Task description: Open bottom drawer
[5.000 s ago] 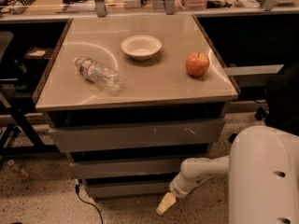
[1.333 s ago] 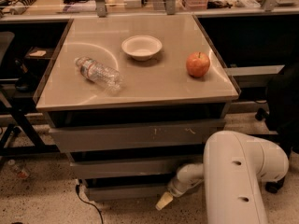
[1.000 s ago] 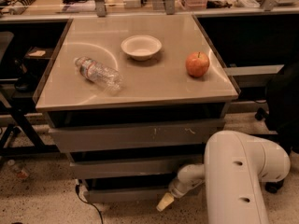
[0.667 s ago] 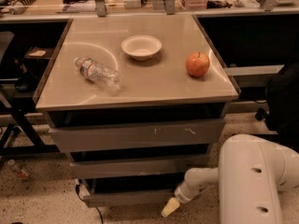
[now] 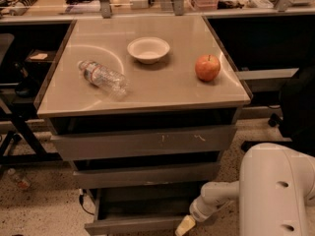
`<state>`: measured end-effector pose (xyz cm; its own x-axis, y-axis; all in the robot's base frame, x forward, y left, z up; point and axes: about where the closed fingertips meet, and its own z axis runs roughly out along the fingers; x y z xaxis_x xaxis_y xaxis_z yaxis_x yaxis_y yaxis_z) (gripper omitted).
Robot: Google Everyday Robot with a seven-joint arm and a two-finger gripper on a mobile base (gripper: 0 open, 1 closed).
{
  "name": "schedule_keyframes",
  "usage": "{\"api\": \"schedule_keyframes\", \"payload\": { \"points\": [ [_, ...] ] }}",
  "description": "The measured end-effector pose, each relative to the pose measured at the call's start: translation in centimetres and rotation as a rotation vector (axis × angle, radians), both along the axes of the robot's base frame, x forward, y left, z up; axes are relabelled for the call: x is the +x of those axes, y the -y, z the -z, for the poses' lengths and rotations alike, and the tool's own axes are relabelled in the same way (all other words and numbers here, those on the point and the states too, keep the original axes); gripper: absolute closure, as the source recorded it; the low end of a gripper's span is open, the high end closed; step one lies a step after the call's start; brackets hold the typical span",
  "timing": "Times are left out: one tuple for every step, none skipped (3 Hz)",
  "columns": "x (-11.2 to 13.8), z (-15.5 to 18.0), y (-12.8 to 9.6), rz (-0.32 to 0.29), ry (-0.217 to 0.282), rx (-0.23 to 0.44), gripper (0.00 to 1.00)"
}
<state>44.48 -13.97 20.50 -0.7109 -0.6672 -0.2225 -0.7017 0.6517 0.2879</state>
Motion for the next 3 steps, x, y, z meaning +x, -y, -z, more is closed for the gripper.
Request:
{"api": "schedule_keyframes", "payload": {
  "points": [
    [-0.2,0.0,0.0,-0.001,-0.003,0.000,0.00],
    [0.1,1.1,0.0,-0.012,-0.019,0.010,0.00],
    [-0.4,2.3,0.3,-0.026,-0.046,0.016,0.00]
  ]
}}
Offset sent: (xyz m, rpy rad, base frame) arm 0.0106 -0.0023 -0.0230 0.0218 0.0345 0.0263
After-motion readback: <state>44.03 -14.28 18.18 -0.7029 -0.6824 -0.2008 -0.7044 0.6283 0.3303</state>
